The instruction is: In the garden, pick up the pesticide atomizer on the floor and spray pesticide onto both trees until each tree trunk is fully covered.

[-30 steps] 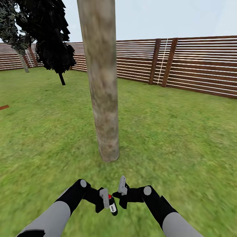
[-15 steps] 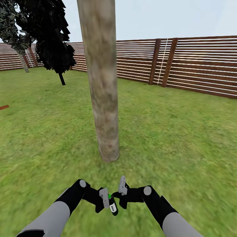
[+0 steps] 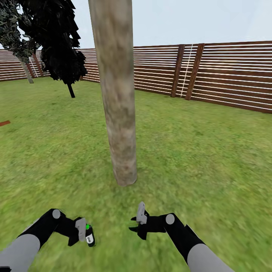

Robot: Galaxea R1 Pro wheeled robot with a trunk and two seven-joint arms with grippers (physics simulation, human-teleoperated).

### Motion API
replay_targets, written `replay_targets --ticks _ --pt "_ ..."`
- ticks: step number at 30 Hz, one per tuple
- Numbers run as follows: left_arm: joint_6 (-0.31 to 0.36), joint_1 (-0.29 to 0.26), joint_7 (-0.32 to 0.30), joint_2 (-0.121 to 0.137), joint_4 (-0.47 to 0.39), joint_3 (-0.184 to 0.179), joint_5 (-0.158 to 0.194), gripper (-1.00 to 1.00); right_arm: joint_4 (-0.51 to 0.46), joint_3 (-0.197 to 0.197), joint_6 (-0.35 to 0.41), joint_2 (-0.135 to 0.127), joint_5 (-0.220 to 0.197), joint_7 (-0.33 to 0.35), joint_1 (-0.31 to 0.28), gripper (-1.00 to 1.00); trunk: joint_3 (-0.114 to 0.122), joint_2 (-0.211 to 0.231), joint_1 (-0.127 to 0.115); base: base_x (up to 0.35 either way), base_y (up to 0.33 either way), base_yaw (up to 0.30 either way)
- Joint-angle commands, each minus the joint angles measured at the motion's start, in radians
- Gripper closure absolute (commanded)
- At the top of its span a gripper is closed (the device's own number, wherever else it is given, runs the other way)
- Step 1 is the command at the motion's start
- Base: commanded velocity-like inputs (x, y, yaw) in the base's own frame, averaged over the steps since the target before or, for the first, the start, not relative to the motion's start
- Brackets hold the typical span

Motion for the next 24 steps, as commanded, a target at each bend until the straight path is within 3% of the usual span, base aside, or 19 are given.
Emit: replay_targets --ticks 1,5,6,7,8,10,12,15,16,17,18,20,21,23,24 --pt "-0.014 0.000 -0.002 0.019 -0.001 0.006 -0.007 1.00 -0.001 -0.001 -0.006 0.000 0.010 0.001 0.000 -1.00 -0.001 0.000 0.000 0.000 0.000 0.000" --pt "-0.009 0.004 0.018 0.058 -0.001 0.010 -0.009 1.00 0.004 -0.003 -0.007 -0.014 0.010 -0.007 0.000 -1.00 -0.001 0.000 0.000 0.000 0.000 0.000" --pt "-0.007 0.005 0.037 0.063 0.000 0.011 -0.009 1.00 0.007 -0.003 -0.007 -0.022 0.010 -0.009 0.000 -1.00 -0.001 0.000 0.000 0.000 0.000 0.000" --pt "-0.004 0.005 0.096 0.068 0.004 0.013 -0.006 1.00 0.022 -0.004 -0.007 -0.037 0.009 -0.020 0.001 -1.00 -0.001 0.000 0.000 0.000 0.000 0.000" --pt "-0.001 0.006 0.198 0.071 0.035 0.020 0.000 1.00 0.061 -0.006 -0.008 -0.058 0.008 -0.062 0.002 -1.00 -0.001 0.000 0.000 0.000 0.000 0.000" --pt "0.001 0.006 0.438 0.066 0.158 0.070 0.026 1.00 0.179 -0.008 -0.008 -0.094 0.002 -0.231 0.002 -1.00 -0.001 0.000 0.000 0.000 0.000 0.000" --pt "0.001 0.007 0.698 0.053 0.259 0.141 0.079 1.00 0.339 -0.011 -0.010 -0.106 -0.001 -0.498 0.003 -1.00 -0.001 0.000 0.000 0.000 0.000 0.000" --pt "0.002 0.007 1.012 0.007 0.323 0.227 0.184 1.00 0.483 -0.012 -0.012 -0.103 -0.012 -0.857 0.003 -1.00 -0.001 0.000 0.000 0.000 0.000 0.000" --pt "0.005 0.010 1.126 -0.015 0.345 0.249 0.230 1.00 0.514 -0.012 -0.016 -0.100 -0.043 -0.982 0.005 -1.00 -0.001 0.000 0.000 0.000 0.000 0.000" --pt "0.014 0.013 1.171 -0.029 0.356 0.258 0.252 1.00 0.525 -0.012 -0.022 -0.099 -0.077 -1.040 0.006 -1.00 -0.001 0.000 0.000 0.000 0.000 0.000" --pt "0.044 0.015 1.209 -0.051 0.367 0.267 0.277 1.00 0.535 -0.013 -0.037 -0.099 -0.154 -1.097 0.014 -1.00 -0.001 0.000 0.000 0.000 0.000 0.000" --pt "0.146 0.016 1.225 -0.088 0.372 0.274 0.302 1.00 0.543 -0.016 -0.059 -0.102 -0.304 -1.133 0.021 -1.00 -0.001 0.000 0.000 0.000 0.000 0.000" --pt "0.248 0.017 1.220 -0.119 0.367 0.276 0.320 1.00 0.546 -0.017 -0.067 -0.106 -0.426 -1.144 0.023 -1.00 -0.001 0.000 0.000 0.000 0.000 0.000" --pt "0.364 0.016 1.195 -0.161 0.356 0.276 0.347 1.00 0.546 -0.015 -0.074 -0.108 -0.543 -1.149 0.025 -1.00 -0.001 0.000 0.000 0.000 0.000 0.000" --pt "0.398 0.016 1.178 -0.172 0.343 0.276 0.358 1.00 0.545 -0.012 -0.076 -0.108 -0.571 -1.149 0.026 -1.00 -0.001 0.000 0.000 0.000 0.000 0.000"
